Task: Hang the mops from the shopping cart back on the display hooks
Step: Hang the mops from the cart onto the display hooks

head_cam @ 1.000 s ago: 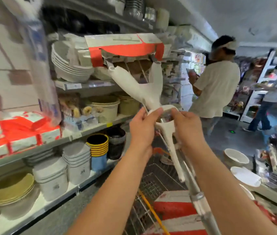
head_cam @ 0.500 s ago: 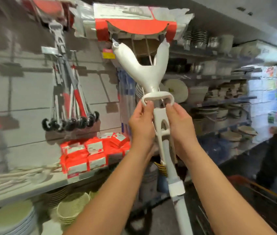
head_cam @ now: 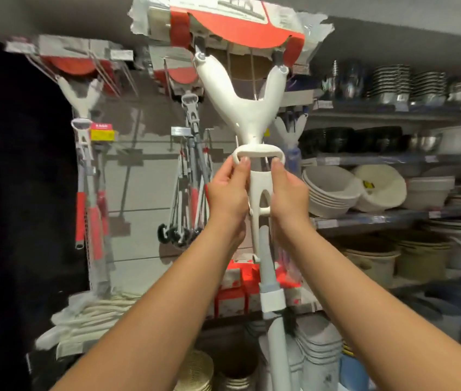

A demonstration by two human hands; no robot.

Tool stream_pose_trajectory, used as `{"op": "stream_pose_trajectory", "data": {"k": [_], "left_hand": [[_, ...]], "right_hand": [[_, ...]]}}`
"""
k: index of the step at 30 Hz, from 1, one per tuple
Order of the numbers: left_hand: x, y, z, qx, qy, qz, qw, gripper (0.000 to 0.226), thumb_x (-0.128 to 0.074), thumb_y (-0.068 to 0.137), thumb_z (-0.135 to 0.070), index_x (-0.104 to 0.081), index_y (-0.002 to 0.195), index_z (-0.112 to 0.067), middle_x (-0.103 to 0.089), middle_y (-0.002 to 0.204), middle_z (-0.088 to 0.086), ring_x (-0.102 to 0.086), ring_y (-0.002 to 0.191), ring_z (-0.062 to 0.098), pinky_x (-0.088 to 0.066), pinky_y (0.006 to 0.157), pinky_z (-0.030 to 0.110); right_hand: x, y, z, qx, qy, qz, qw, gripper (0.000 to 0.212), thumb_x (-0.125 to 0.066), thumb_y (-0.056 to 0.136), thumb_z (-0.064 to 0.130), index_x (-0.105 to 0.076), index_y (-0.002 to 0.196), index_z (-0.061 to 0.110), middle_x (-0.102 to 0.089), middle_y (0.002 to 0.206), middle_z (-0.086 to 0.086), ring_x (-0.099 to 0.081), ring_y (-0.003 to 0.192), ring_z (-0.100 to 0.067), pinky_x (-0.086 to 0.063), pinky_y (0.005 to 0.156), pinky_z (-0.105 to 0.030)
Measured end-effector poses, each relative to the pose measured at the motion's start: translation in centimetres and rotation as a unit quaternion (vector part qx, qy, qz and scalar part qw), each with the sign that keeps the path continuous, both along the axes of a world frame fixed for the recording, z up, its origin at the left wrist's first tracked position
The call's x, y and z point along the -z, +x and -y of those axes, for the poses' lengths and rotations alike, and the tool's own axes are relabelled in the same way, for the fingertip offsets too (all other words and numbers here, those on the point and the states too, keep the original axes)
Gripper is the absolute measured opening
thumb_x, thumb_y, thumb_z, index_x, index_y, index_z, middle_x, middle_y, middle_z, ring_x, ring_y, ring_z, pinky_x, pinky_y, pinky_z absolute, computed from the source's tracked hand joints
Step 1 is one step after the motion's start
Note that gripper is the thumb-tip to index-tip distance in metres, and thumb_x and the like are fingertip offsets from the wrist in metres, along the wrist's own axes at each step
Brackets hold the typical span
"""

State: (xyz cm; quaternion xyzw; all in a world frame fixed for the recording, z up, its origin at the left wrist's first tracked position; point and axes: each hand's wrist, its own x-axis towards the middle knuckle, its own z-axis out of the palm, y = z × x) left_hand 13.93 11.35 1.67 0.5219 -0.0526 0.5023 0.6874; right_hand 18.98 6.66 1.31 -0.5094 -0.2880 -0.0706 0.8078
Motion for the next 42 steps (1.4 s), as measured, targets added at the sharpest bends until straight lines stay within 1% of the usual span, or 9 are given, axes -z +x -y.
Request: {"op": "stream_pose_trajectory", "data": {"k": [2, 5, 9, 15, 20, 27, 32, 37, 42], "left_hand": [[-1.2, 0.8, -0.9, -0.028, 0.012, 0.0, 1.0, 0.015, -0.049, 0.099, -0.011, -0.064, 0.1, -0.013, -0.062, 0.089, 0.014, -0.056, 0.075, 0.021, -0.048, 0.072, 0.035], [-3.2, 2.5, -2.2, -0.061, 0.012, 0.014, 0.998, 0.016, -0.05, 0.099, -0.012, -0.065, 0.096, -0.012, -0.064, 0.078, 0.007, -0.056, 0.064, 0.014, -0.048, 0.066, 0.03], [-5.2, 5.3, -3.3, -0.091, 0.01, 0.018, 0.996, 0.019, -0.051, 0.099, -0.013, -0.065, 0.087, -0.013, -0.064, 0.068, 0.003, -0.057, 0.056, 0.013, -0.048, 0.057, 0.027], [-7.9, 8.9, -5.4, -0.162, 0.023, 0.017, 0.986, 0.019, -0.052, 0.098, -0.013, -0.067, 0.086, -0.013, -0.061, 0.08, 0.014, -0.054, 0.077, 0.026, -0.046, 0.072, 0.039], [-9.6, 10.3, -6.7, -0.199, 0.044, 0.008, 0.979, 0.017, -0.051, 0.098, -0.01, -0.064, 0.086, -0.01, -0.057, 0.052, -0.006, -0.05, 0.045, 0.006, -0.043, 0.047, 0.017], [-11.5, 12.1, -9.9, -0.252, 0.082, -0.018, 0.964, 0.016, -0.054, 0.096, -0.01, -0.068, 0.102, -0.007, -0.068, 0.091, 0.011, -0.061, 0.077, 0.017, -0.053, 0.073, 0.03], [-12.3, 13.1, -13.3, -0.27, 0.091, -0.023, 0.958, 0.018, -0.054, 0.096, -0.01, -0.069, 0.087, -0.015, -0.069, 0.082, 0.004, -0.061, 0.069, 0.012, -0.055, 0.073, 0.03], [-13.2, 14.4, -18.5, -0.265, 0.092, -0.013, 0.96, 0.025, -0.055, 0.095, -0.009, -0.067, 0.076, -0.02, -0.068, 0.075, 0.001, -0.061, 0.068, 0.015, -0.054, 0.072, 0.031], [-15.6, 16.6, -25.0, -0.248, 0.086, -0.019, 0.965, 0.018, -0.059, 0.093, -0.009, -0.068, 0.079, -0.016, -0.07, 0.082, 0.008, -0.063, 0.073, 0.021, -0.053, 0.074, 0.034]], "right_hand": [[-1.6, 1.2, -0.9, 0.005, -0.022, 0.022, 0.999, 0.039, -0.05, 0.096, 0.039, -0.062, 0.067, 0.016, -0.065, 0.069, -0.003, -0.062, 0.071, -0.02, -0.05, 0.07, -0.034], [-4.0, 3.3, -1.6, 0.014, -0.065, 0.081, 0.995, 0.038, -0.043, 0.1, 0.036, -0.059, 0.073, 0.015, -0.06, 0.067, 0.002, -0.057, 0.064, -0.013, -0.043, 0.058, -0.017], [-6.5, 7.0, -3.0, -0.019, -0.085, 0.1, 0.991, 0.042, -0.046, 0.098, 0.033, -0.058, 0.064, 0.014, -0.065, 0.075, -0.006, -0.06, 0.076, -0.023, -0.048, 0.072, -0.035], [-9.5, 11.4, -5.3, -0.098, -0.119, 0.119, 0.981, 0.036, -0.048, 0.095, 0.025, -0.06, 0.063, 0.011, -0.064, 0.069, -0.008, -0.06, 0.07, -0.025, -0.051, 0.07, -0.042], [-11.7, 13.4, -6.9, -0.118, -0.134, 0.129, 0.976, 0.027, -0.047, 0.09, 0.019, -0.062, 0.071, 0.006, -0.066, 0.079, -0.018, -0.065, 0.077, -0.035, -0.053, 0.068, -0.046], [-13.9, 16.3, -9.6, -0.109, -0.151, 0.144, 0.972, 0.022, -0.046, 0.088, 0.016, -0.064, 0.08, 0.005, -0.069, 0.09, -0.019, -0.068, 0.084, -0.037, -0.057, 0.075, -0.049], [-14.9, 17.7, -13.6, -0.1, -0.162, 0.157, 0.969, 0.023, -0.046, 0.092, 0.02, -0.066, 0.089, 0.008, -0.069, 0.094, -0.015, -0.068, 0.086, -0.031, -0.057, 0.078, -0.043], [-15.7, 19.1, -18.8, -0.091, -0.159, 0.175, 0.967, 0.024, -0.047, 0.096, 0.022, -0.064, 0.092, 0.006, -0.067, 0.095, -0.013, -0.061, 0.075, -0.026, -0.042, 0.056, -0.028], [-17.9, 20.9, -25.0, -0.091, -0.155, 0.157, 0.971, 0.023, -0.046, 0.095, 0.019, -0.063, 0.102, 0.004, -0.068, 0.098, -0.016, -0.064, 0.079, -0.029, -0.046, 0.064, -0.033]]}}
